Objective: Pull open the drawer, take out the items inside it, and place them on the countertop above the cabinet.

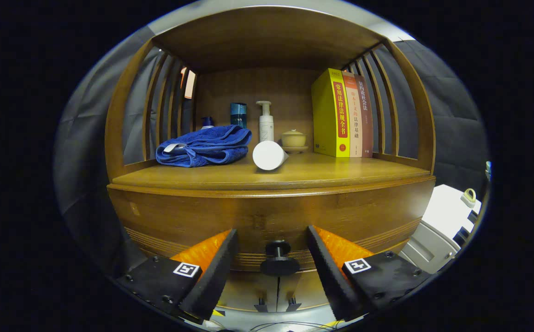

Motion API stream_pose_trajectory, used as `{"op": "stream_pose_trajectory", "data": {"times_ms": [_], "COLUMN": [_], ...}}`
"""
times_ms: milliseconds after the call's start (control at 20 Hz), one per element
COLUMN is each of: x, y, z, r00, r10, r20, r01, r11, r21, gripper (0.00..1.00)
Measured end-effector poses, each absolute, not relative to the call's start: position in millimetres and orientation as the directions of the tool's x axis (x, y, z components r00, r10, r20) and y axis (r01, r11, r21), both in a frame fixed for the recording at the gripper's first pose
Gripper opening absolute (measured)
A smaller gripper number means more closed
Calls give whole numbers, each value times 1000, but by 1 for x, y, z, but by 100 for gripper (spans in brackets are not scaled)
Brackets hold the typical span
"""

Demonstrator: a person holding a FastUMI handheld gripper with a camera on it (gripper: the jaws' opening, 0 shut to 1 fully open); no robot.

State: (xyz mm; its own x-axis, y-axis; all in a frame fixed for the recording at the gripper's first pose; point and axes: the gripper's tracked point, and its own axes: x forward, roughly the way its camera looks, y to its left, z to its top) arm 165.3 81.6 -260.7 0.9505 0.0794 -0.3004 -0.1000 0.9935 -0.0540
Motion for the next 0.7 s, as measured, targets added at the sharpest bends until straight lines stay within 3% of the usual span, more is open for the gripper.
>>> {"op": "stream_pose_trajectory", "data": {"times_ms": [300, 700], "x": [151, 100], "y": [77, 54], "z": [-226, -111], "r00": [966, 993], "r10": [87, 80], "r20": [-243, -90], "r01": [-102, -85], "r11": [993, 994], "r21": [-52, -63], "gripper": [99, 99]}}
